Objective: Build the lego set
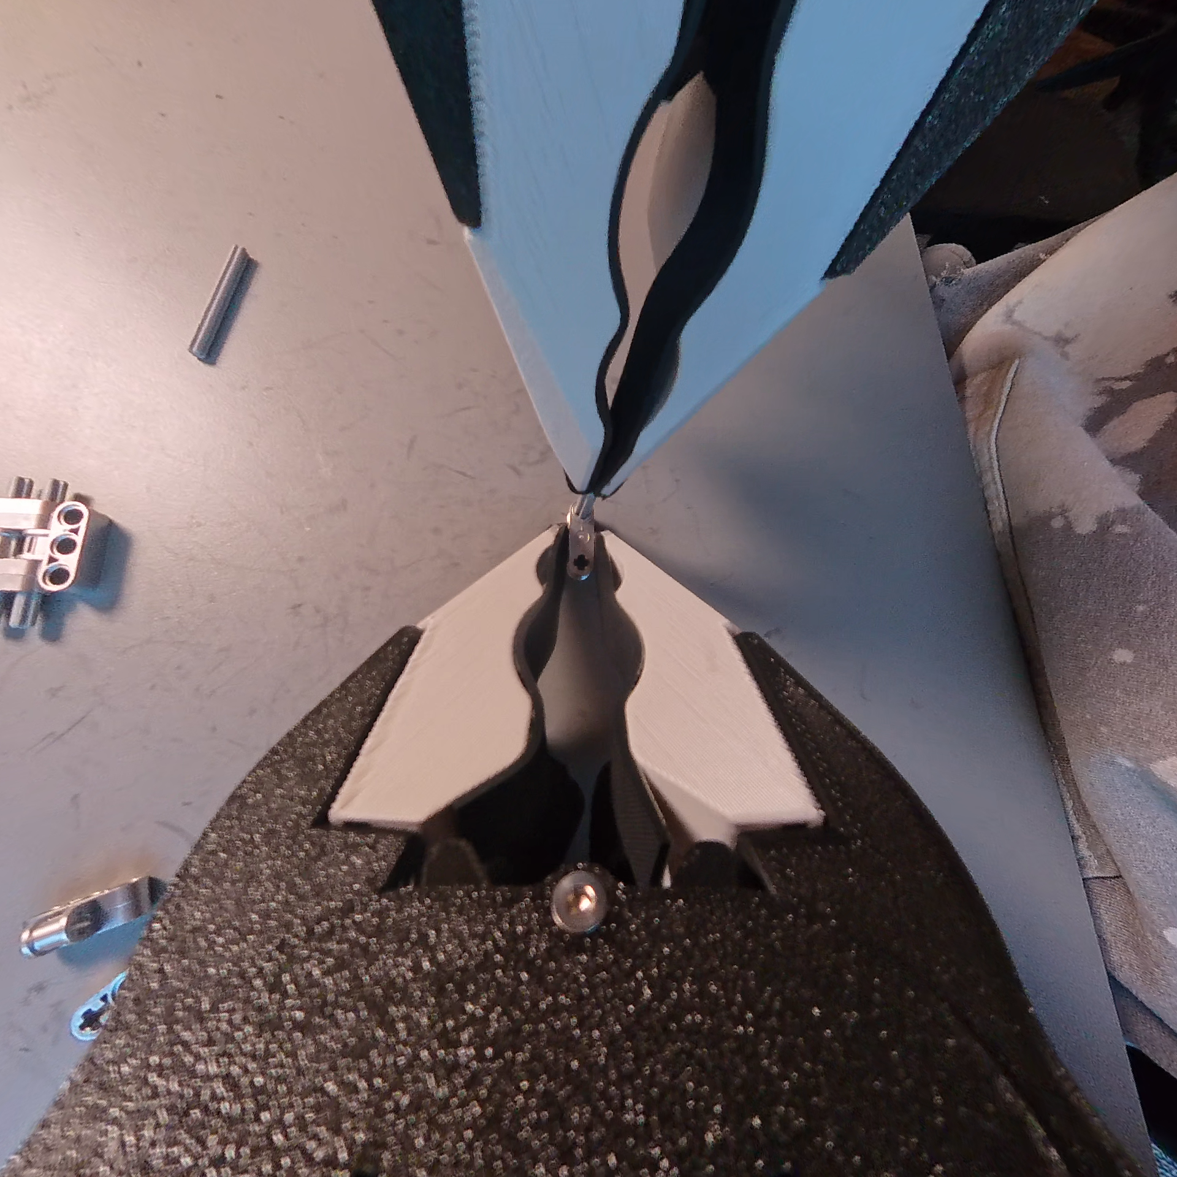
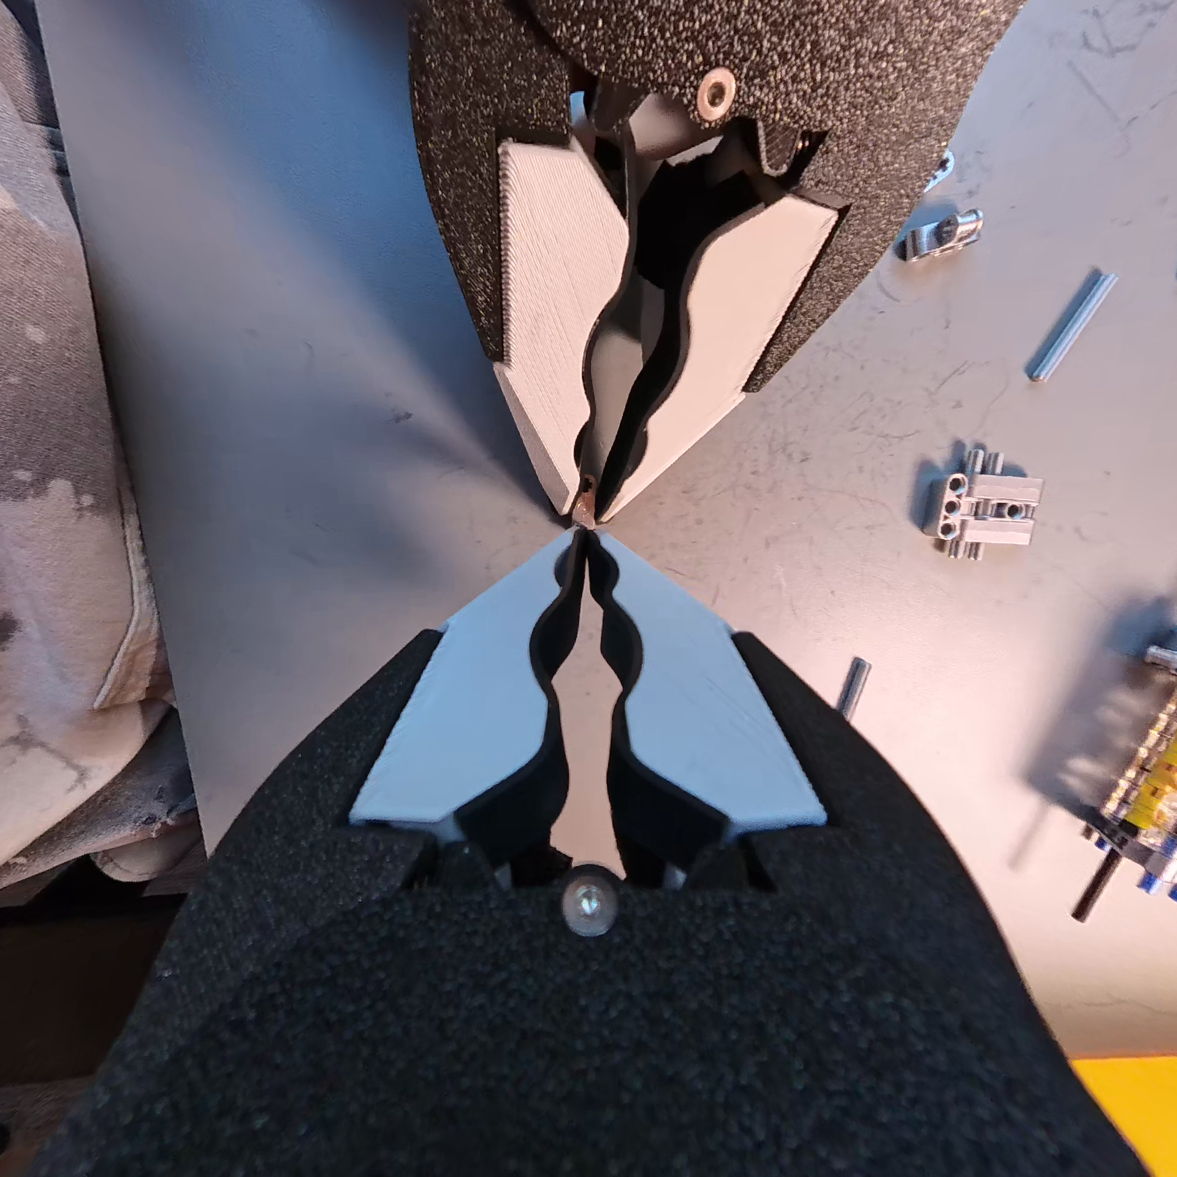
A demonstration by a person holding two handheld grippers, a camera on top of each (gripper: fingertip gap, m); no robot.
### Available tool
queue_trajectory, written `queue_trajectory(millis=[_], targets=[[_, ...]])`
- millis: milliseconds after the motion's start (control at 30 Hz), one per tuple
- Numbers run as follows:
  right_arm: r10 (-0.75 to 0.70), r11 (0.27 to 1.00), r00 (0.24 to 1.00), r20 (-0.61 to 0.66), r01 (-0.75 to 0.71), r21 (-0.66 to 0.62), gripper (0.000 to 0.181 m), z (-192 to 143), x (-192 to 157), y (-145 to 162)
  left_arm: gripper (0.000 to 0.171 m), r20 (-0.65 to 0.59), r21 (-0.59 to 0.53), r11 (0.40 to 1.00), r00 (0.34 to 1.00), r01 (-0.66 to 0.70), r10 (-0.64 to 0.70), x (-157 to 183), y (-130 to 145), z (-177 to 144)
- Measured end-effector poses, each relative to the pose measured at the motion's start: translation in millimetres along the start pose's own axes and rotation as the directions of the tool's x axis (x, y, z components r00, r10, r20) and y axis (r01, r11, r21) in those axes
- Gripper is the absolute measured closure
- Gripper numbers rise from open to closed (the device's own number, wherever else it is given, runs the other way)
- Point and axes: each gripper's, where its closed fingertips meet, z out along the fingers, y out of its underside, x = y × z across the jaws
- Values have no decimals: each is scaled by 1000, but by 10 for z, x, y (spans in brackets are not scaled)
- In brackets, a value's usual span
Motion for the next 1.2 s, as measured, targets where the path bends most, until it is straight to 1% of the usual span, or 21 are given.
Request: queue_trajectory(millis=[267, 467, 533, 567, 633, 700, 767, 933, 1033, 1133, 1200], targets=[[-6, 1000, 1000, -12, 5, -16, 181, 26, -5, 24, 165, -2, 1, 1000, 1000, 5, -5, 1, -1, -1], [11, 1000, 999, -30, -11, -4, 181, 28, -4, 17, 165, -3, 1, 1000, 1000, 6, -6, 1, -1, -1], [25, 1000, 999, -36, -25, 18, 181, 14, 14, 34, 165, -5, 3, 1000, 1000, 9, -9, 1, -2, 0], [36, 998, 998, -48, -34, 51, 181, -28, 47, 17, 165, -5, 4, 1000, 1000, 11, -11, 1, -2, 0], [81, 984, 996, -41, -73, 163, 180, -183, 81, -107, 165, -7, 7, 1000, 1000, 15, -15, 1, -2, 0], [115, 972, 992, -46, -103, 213, 175, -295, 112, -150, 165, -12, 8, 1000, 1000, 18, -18, 1, -3, 0], [115, 975, 992, -54, -103, 196, 173, -283, 92, -105, 165, -19, 10, 1000, 999, 26, -26, 1, -3, -1], [91, 987, 995, -28, -86, 136, 173, -47, -34, -37, 165, -14, 15, 1000, 1000, 20, -20, 1, -2, 0], [96, 988, 995, -29, -92, 122, 174, -7, -7, -45, 165, -8, 15, 1000, 1000, 6, -6, 1, -1, 0], [101, 991, 995, -25, -99, 89, 179, 24, 6, -3, 165, -4, 14, 1000, 1000, -4, 5, 3, 0, 0], [102, 991, 995, -19, -100, 91, 180, 28, 1, -3, 162, -12, 13, 1000, 1000, -12, 13, 18, 1, -3]])
